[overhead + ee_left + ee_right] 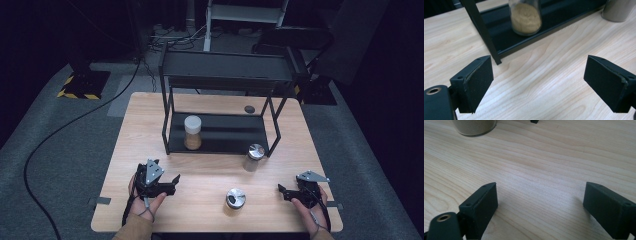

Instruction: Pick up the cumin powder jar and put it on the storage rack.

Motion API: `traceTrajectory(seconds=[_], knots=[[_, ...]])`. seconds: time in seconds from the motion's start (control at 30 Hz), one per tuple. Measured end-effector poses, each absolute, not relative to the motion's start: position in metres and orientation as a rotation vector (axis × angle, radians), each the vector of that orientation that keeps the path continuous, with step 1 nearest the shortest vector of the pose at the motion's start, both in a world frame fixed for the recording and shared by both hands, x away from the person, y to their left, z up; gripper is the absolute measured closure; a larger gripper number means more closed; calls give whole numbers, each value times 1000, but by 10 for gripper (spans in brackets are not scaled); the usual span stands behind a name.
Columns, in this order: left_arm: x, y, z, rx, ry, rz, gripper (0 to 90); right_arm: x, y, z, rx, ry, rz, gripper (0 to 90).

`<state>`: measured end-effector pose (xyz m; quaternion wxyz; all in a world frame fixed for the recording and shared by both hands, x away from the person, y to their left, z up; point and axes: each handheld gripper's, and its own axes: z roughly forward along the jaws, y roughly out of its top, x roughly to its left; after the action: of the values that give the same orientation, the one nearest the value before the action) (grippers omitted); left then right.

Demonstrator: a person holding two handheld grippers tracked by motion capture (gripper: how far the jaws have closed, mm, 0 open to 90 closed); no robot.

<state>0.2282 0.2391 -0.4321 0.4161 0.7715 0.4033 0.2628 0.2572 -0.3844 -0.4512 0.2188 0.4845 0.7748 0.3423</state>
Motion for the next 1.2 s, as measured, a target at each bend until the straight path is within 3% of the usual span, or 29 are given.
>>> traceTrajectory(seconds=[1.2], knots=[[241, 243, -447, 2059, 1172, 542, 84, 256, -385, -451, 1335, 2147, 947, 123]])
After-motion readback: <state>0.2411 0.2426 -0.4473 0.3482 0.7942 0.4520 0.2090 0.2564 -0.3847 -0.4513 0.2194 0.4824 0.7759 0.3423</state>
